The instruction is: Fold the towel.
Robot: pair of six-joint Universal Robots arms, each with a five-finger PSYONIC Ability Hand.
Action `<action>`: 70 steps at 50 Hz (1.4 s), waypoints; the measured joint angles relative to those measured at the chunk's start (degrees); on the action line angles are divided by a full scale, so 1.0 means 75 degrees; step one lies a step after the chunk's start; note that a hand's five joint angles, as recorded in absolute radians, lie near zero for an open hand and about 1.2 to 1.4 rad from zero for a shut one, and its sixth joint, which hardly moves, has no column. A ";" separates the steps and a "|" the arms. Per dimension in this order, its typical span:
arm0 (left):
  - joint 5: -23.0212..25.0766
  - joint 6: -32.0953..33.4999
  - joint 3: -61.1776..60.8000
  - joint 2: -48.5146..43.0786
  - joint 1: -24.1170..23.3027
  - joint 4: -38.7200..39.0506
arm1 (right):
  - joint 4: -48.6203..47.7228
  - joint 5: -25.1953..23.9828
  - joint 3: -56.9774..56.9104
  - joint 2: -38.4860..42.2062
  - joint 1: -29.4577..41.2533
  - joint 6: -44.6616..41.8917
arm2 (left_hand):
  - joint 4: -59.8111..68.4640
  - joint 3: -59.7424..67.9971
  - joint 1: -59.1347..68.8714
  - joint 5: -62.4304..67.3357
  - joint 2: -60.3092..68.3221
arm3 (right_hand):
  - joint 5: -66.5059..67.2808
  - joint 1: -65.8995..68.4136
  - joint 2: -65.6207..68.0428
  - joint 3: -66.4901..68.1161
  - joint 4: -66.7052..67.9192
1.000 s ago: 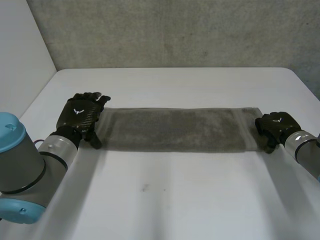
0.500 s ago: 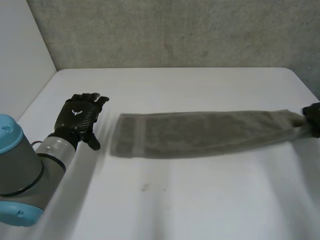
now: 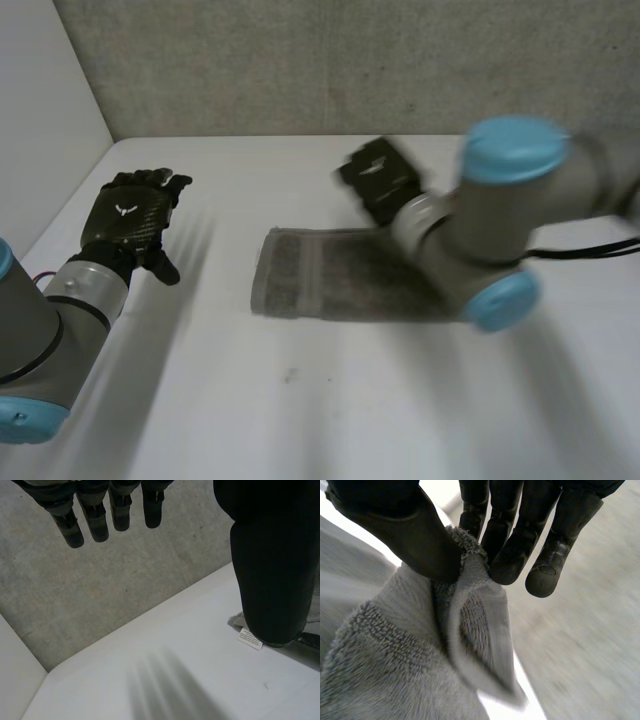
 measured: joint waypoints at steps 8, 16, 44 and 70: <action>0.0011 0.0003 -0.0122 -0.0001 0.0026 0.0194 | -0.0054 -0.0005 -0.0724 0.1498 0.1459 -0.0139 | -0.0001 0.0000 -0.0001 0.0000 0.0000 | 0.0000 0.0001 0.0000 0.0000 0.0000; 0.0022 0.0017 -0.0226 -0.0006 0.0014 0.0314 | 0.0018 0.0107 -0.0663 0.1567 0.1593 -0.0135 | -0.0002 0.0000 -0.0001 0.0001 -0.0001 | -0.7041 -0.6926 -0.6870 -0.6923 -0.6973; 0.0017 0.0023 -0.0274 -0.0106 -0.0256 0.0319 | -0.0578 0.0216 0.4408 -0.1329 -0.2019 0.1167 | -0.0002 0.0000 -0.0001 0.0001 -0.0001 | -0.0808 -0.0880 -0.0759 -0.0997 -0.0969; -0.0094 -0.0405 0.0170 0.0265 -0.0266 0.0248 | 0.0815 -0.1289 -0.0508 0.1244 0.1348 -0.0657 | -0.0002 0.0000 -0.0001 0.0001 -0.0002 | -0.1007 -0.1180 -0.1178 -0.1096 -0.1124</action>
